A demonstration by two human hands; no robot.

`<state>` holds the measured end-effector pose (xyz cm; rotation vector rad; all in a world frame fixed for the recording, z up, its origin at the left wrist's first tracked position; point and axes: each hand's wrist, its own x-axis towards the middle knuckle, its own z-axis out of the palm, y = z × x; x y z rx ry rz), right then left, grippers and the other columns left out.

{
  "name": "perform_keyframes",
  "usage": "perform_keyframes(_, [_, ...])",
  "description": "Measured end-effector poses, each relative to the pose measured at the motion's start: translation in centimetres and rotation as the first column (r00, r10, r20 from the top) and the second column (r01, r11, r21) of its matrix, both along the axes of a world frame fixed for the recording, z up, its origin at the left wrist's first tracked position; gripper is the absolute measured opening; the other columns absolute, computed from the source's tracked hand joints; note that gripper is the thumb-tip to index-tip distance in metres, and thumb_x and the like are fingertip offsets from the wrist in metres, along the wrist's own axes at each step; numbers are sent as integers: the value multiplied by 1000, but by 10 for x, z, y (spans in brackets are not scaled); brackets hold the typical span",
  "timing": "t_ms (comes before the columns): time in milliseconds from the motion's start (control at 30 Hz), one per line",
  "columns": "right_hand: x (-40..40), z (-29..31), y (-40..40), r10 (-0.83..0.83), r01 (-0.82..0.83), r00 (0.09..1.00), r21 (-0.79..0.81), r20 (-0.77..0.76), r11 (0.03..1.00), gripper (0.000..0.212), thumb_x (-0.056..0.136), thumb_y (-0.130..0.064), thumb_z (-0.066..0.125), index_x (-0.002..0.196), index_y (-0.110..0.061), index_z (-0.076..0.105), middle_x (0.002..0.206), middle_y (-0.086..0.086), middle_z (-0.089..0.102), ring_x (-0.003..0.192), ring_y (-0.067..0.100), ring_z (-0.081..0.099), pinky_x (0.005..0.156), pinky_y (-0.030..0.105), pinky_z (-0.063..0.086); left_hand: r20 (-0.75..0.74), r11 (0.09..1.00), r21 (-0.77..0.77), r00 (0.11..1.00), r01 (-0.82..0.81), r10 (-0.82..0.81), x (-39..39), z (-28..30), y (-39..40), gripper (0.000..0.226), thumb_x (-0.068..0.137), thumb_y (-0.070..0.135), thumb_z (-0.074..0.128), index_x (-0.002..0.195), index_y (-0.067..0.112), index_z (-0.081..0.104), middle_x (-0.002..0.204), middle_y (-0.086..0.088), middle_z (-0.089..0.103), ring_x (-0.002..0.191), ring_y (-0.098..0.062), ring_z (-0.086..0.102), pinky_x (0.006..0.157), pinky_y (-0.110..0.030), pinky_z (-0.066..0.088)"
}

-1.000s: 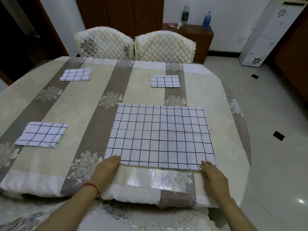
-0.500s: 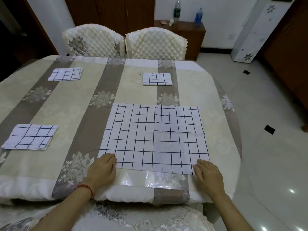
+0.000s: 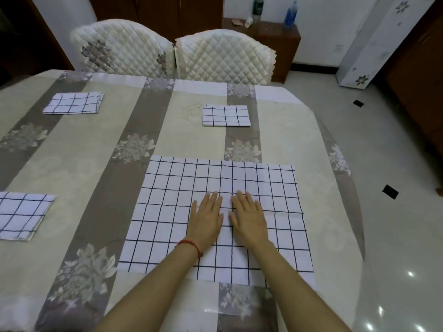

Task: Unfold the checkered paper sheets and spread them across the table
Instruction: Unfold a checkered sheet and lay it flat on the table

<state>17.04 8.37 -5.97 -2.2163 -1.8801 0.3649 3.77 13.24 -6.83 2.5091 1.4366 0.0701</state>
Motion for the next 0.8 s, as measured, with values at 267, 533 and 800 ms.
perform_keyframes(267, [11, -32, -11, -137, 137, 991, -40, 9, 990, 65, 86, -58, -6, 144, -31, 2, 153, -11, -6, 140, 7, -10, 111, 27, -20, 15, 989, 22, 989, -149, 149, -12, -33, 1, 69, 88, 63, 6, 145, 24, 16, 154, 2, 12, 144, -18, 6, 112, -39, -12])
perform_keyframes(533, [11, -13, 14, -280, 280, 960, -16, -3, 960, 66, 88, -52, 4, 147, -22, 6, 156, -1, -7, 144, 17, -11, 114, 40, -13, 4, 985, 56, 986, -164, 164, -14, -36, 1, 70, 88, 63, 6, 145, 24, 11, 156, -3, 12, 142, -18, -3, 112, -44, -9])
perform_keyframes(800, [74, -29, 52, -195, 201, 978, -98, 72, 975, 62, 91, -53, 9, 147, -27, 8, 158, -3, -1, 145, 17, -5, 116, 42, -7, -7, 984, 58, 986, -166, 167, -15, -36, 1, 70, 87, 63, 5, 145, 25, 9, 156, -3, 11, 142, -19, -4, 112, -47, -7])
